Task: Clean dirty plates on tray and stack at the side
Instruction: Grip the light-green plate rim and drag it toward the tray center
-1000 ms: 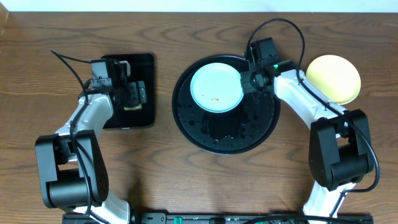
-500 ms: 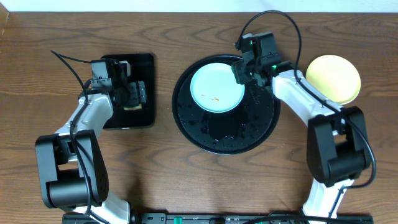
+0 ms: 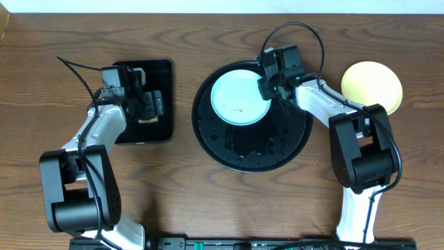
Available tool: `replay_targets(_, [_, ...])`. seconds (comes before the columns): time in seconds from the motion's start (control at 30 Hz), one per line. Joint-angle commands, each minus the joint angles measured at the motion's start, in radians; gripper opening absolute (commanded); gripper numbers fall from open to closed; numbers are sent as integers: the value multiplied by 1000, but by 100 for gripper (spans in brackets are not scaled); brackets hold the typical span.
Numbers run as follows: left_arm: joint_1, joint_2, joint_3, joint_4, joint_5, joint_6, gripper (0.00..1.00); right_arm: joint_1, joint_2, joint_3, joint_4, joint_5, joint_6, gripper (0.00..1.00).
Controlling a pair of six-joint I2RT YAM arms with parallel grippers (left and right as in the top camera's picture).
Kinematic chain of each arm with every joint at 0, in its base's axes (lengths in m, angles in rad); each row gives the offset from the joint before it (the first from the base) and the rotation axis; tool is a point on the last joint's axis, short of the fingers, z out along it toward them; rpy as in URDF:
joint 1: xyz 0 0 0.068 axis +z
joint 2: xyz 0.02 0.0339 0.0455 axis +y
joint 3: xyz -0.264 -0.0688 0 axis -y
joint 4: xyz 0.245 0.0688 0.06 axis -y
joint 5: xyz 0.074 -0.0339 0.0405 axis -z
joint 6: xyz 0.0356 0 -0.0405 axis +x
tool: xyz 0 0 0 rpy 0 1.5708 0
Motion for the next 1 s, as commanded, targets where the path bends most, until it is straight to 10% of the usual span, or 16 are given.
replay_targets(0.0, [3,-3,3,-2,-6,2,91,-13,-109,5,-35,8,3,1])
replay_targets(0.47, [3,-3,3,-2,-6,3,91,-31,-393,-4,-547,247,417,1])
replay_targets(0.97, [2,-3,3,-2,-6,3,91,-30,-362,-299,-271,267,711,1])
